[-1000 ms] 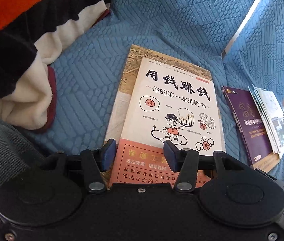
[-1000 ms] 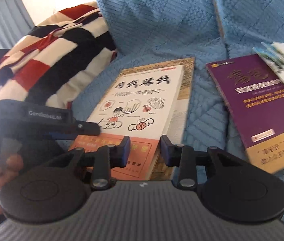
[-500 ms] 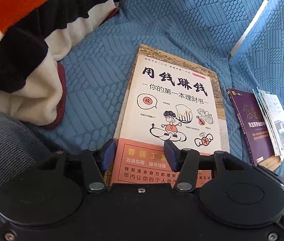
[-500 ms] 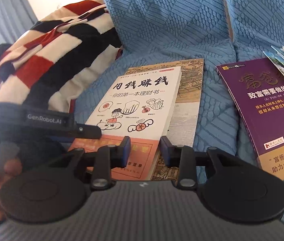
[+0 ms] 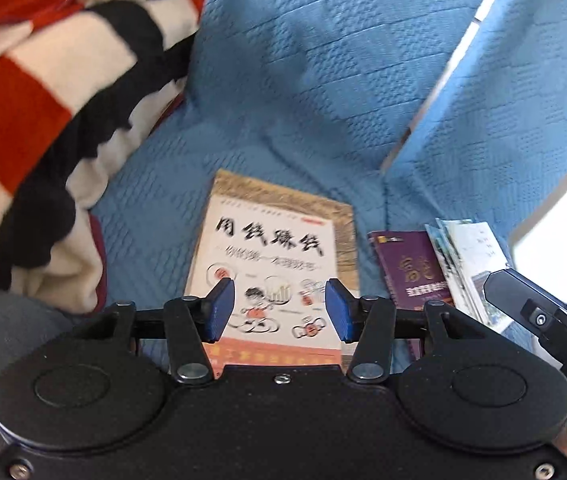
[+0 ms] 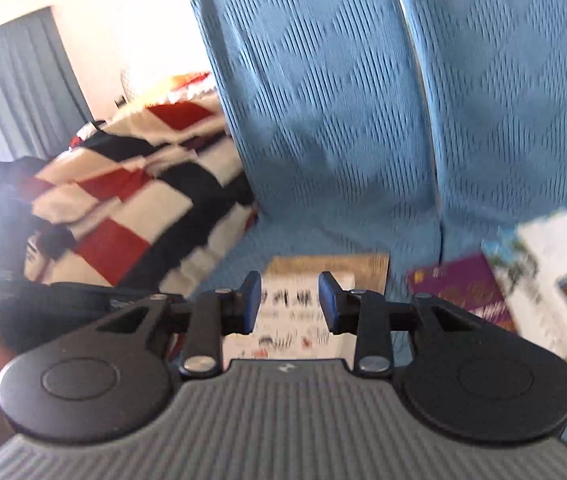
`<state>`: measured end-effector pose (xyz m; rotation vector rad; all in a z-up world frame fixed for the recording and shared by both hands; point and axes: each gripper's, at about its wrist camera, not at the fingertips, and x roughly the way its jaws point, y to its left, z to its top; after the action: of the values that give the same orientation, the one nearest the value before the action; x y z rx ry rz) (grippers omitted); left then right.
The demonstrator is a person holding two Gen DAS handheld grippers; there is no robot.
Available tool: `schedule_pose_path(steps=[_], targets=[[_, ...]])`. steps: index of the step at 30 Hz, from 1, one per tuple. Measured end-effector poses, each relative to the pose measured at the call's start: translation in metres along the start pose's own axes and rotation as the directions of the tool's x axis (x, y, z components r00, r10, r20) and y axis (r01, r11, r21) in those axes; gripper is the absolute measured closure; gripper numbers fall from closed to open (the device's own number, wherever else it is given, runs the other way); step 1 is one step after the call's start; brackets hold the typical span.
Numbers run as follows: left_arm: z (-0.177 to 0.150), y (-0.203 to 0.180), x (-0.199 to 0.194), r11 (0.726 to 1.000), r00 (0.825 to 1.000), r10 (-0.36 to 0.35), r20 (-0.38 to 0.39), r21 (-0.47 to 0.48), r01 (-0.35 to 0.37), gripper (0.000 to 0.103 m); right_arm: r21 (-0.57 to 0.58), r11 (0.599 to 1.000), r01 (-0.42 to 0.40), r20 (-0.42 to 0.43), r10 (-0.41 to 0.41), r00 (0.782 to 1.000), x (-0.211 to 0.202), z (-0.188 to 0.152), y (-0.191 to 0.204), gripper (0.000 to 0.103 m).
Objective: Organize objects
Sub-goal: 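Withdraw both tools up from the stacked books, then move both tools toward the stack of scenic brochures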
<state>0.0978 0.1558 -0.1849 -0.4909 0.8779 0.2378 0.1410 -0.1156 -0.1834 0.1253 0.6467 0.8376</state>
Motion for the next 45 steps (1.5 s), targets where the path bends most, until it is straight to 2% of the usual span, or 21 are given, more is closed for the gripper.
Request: schedule_pose_path(steps=[9,21,28,31,34,42,45], targets=[[0.015,-0.028,-0.033,0.994,0.996,-0.092,-0.003,0.054,0.092,0.055,0.027,0.997,0.074,-0.013,-0.073,0.997,-0.031,0.019,0.009,0.068],[0.042,-0.055,-0.060,0.982,0.990,-0.140,0.010,0.127,0.138,0.056,0.083,0.986,0.141,0.027,-0.144,0.989,-0.064,0.047,0.019,0.068],[0.041,-0.068,-0.077,0.981,0.987,-0.163,0.011,0.111,0.161,0.056,0.101,0.979,0.175,0.022,-0.178,0.984,-0.087,0.055,0.016,0.067],[0.038,-0.081,-0.085,0.980,0.987,-0.157,0.028,0.128,0.152,0.056,0.094,0.978,0.187,0.026,-0.190,0.981,-0.099,0.060,0.011,0.067],[0.035,-0.092,-0.091,0.976,0.984,-0.176,0.020,0.133,0.172,0.055,0.097,0.979,0.181,0.031,-0.184,0.982,-0.110,0.064,0.005,0.067],[0.026,-0.124,-0.110,0.972,0.981,-0.184,0.066,0.160,0.171,0.051,0.119,0.976,0.184,0.037,-0.189,0.981,-0.127,0.057,-0.010,0.067],[0.023,-0.133,-0.113,0.968,0.978,-0.201,0.060,0.163,0.189,0.050,0.130,0.971,0.202,0.033,-0.208,0.978,-0.134,0.055,-0.016,0.067]])
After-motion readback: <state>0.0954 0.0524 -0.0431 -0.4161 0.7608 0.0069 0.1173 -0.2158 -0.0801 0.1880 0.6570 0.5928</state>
